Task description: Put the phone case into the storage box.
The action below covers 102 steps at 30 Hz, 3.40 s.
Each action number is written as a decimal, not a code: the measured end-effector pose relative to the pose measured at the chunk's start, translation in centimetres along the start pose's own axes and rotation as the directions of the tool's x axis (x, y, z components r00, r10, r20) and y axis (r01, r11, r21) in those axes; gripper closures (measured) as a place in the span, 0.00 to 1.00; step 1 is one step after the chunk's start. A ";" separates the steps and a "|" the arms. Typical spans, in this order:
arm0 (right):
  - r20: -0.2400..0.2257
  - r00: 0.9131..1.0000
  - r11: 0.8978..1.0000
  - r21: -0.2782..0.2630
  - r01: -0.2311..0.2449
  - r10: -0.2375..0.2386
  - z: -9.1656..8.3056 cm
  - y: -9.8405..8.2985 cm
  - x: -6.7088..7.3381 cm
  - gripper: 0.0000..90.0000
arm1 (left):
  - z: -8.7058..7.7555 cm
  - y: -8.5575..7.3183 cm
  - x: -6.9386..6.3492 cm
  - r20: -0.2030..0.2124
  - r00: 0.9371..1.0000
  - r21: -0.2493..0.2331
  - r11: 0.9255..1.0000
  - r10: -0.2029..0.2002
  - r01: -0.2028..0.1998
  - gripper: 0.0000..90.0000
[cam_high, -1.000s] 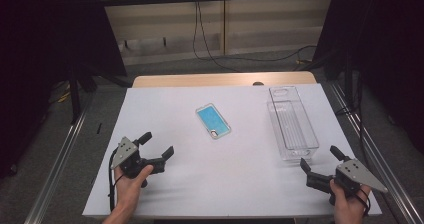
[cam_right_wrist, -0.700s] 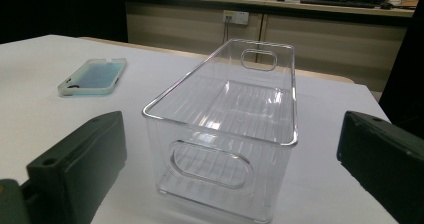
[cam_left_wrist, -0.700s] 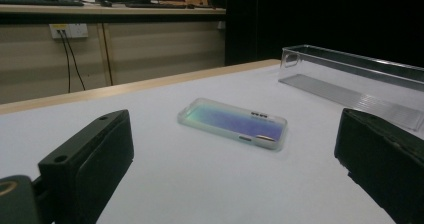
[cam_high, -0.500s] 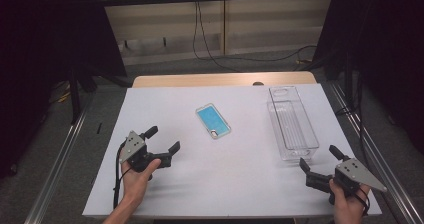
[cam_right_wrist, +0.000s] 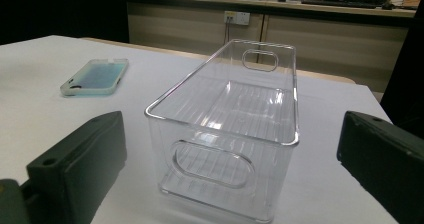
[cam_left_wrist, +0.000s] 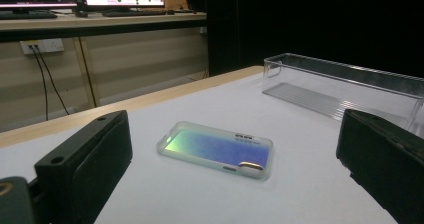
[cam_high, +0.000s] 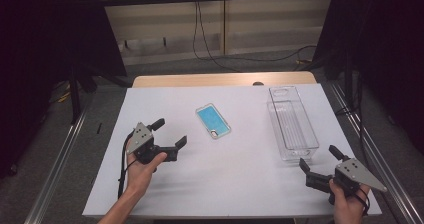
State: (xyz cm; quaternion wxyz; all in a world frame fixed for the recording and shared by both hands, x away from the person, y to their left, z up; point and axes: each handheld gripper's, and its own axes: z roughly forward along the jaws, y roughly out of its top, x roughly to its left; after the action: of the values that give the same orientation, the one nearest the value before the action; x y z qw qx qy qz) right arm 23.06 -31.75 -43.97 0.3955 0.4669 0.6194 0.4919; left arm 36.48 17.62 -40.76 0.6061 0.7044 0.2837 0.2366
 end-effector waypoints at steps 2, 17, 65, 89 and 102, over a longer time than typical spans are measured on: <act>0.001 1.000 1.000 0.000 0.001 -0.001 0.0 0.0 0.0 0.00 | 0.1 0.1 0.0 -0.011 1.000 0.006 1.000 0.023 -0.022 0.00; -0.010 1.000 1.000 0.005 0.000 0.000 0.0 0.0 0.1 0.00 | 3.3 1.2 0.9 0.006 1.000 -0.002 1.000 0.028 -0.028 0.01; -0.010 1.000 1.000 -0.001 -0.002 0.002 0.0 0.0 0.0 0.00 | 13.1 2.7 2.3 0.024 0.999 0.042 0.999 0.030 -0.031 0.04; -0.012 1.000 1.000 -0.001 0.000 0.000 -0.2 0.0 -0.1 0.00 | 17.1 4.2 1.7 0.063 0.997 -0.006 0.999 0.051 -0.051 0.29; -0.013 1.000 1.000 0.000 -0.001 0.001 -0.2 -0.1 -0.1 0.00 | 17.6 4.5 1.5 0.090 0.995 0.013 0.999 0.047 -0.049 0.60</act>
State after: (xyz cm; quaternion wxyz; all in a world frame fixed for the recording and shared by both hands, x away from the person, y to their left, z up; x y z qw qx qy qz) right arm 22.91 -31.87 -43.98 0.3912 0.4638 0.6218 0.4952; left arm 49.97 5.49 -39.06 0.6070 0.7255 0.2410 0.2171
